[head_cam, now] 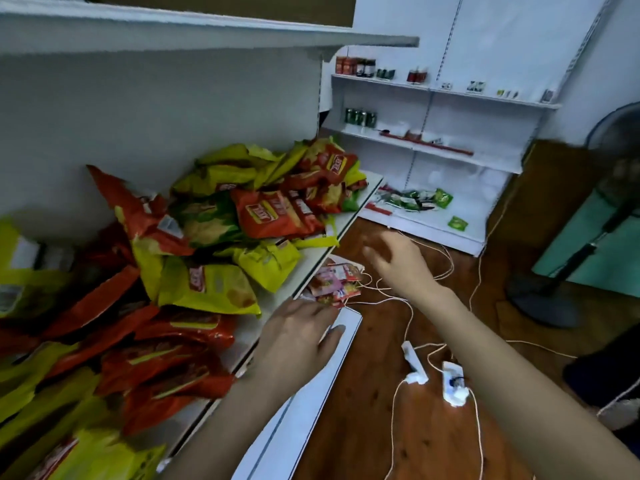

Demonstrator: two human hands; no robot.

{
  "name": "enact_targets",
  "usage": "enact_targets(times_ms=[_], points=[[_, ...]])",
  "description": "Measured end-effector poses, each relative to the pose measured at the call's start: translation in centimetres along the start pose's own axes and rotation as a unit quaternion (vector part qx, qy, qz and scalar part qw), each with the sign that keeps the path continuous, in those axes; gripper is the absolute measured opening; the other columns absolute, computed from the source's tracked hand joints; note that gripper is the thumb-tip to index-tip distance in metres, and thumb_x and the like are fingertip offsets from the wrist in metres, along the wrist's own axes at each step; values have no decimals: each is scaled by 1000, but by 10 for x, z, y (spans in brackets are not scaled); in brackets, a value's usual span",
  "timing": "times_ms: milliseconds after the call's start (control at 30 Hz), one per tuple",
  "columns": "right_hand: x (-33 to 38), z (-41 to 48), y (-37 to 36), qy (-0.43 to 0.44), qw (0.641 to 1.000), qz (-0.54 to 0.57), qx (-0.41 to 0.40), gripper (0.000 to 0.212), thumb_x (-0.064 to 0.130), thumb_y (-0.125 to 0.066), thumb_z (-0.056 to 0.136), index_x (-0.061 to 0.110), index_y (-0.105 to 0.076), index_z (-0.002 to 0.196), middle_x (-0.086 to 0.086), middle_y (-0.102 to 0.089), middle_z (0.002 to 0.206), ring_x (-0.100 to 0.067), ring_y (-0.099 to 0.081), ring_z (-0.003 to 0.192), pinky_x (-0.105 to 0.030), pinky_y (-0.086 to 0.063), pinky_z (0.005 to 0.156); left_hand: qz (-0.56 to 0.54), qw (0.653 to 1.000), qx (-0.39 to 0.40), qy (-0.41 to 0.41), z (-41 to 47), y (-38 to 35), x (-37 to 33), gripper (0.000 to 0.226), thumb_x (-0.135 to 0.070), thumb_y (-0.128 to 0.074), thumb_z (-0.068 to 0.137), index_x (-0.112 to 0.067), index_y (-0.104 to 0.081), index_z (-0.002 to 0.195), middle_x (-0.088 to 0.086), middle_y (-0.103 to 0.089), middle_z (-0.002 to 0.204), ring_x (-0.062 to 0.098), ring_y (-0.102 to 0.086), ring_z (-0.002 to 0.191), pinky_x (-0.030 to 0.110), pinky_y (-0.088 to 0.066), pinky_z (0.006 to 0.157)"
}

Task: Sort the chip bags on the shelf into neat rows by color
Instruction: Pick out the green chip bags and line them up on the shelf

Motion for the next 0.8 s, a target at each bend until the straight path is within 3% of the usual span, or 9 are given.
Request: enact_targets(times_ms=[100, 233, 400, 500, 633, 700, 733, 800], points=[[-31, 38, -5, -3, 1000, 18, 9, 38, 27, -57, 90, 3, -56, 120, -14, -59, 120, -29, -52, 114, -35, -41, 93, -16, 1000, -7, 11, 34, -20, 8, 32, -36, -48, 85, -17, -73, 89, -2, -70, 79, 21, -66, 72, 25, -51, 67], [-30, 91, -28, 67, 994, 60, 54, 43, 29, -57, 90, 5, -53, 126, -13, -55, 126, -27, -48, 121, -35, -41, 97, 27, 997, -22, 75, 63, -37, 27, 32, -36, -47, 84, -17, -72, 86, -3, -68, 74, 21, -65, 69, 24, -40, 68], [47, 133, -61, 237, 958, 93, 130, 45, 33, -58, 89, 6, -54, 125, -11, -57, 124, -24, -50, 118, -27, -38, 92, 64, 974, -67, 204, 56, -25, 54, 32, -36, -49, 83, -15, -73, 84, 0, -70, 76, 22, -66, 67, 26, -41, 61], [119, 127, -84, 340, 925, 100, 139, 43, 34, -61, 87, 8, -57, 121, -12, -61, 117, -27, -54, 111, -32, -40, 88, 107, 952, -100, 268, 32, -1, 63, 33, -35, -50, 83, -12, -74, 86, 2, -70, 76, 22, -66, 66, 26, -42, 56], [205, 97, -137, 452, 880, -13, 148, 59, 47, -56, 86, 13, -46, 133, -7, -49, 136, -24, -41, 127, -37, -23, 107, 169, 918, -138, 330, -1, 31, 68, 29, -32, -50, 84, -13, -72, 82, 2, -66, 72, 21, -61, 64, 23, -36, 54], [224, 95, -165, 451, 872, -96, 167, 73, 51, -57, 83, 12, -34, 140, -6, -39, 144, -22, -34, 133, -45, -11, 113, 184, 908, -153, 345, -14, 41, 69, 29, -32, -51, 84, -14, -73, 84, 0, -67, 75, 19, -62, 66, 22, -38, 57], [229, 97, -174, 440, 874, -113, 172, 72, 48, -59, 83, 11, -33, 140, -6, -40, 144, -22, -35, 133, -47, -9, 113, 187, 905, -156, 350, -20, 45, 72, 29, -33, -51, 85, -14, -73, 85, -1, -68, 76, 18, -62, 67, 21, -39, 58], [232, 106, -176, 432, 885, -97, 145, 51, 38, -59, 87, 13, -46, 131, -6, -54, 131, -22, -47, 122, -46, -11, 113, 181, 904, -162, 353, -26, 48, 77, 27, -33, -51, 86, -16, -72, 87, -2, -68, 77, 16, -62, 69, 21, -41, 59]])
Point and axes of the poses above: each hand's wrist, its own z-axis towards the middle knuckle, its own y-axis out of the back of the hand, x = y × z, the point moved 10 cm from there along z, towards the middle knuckle
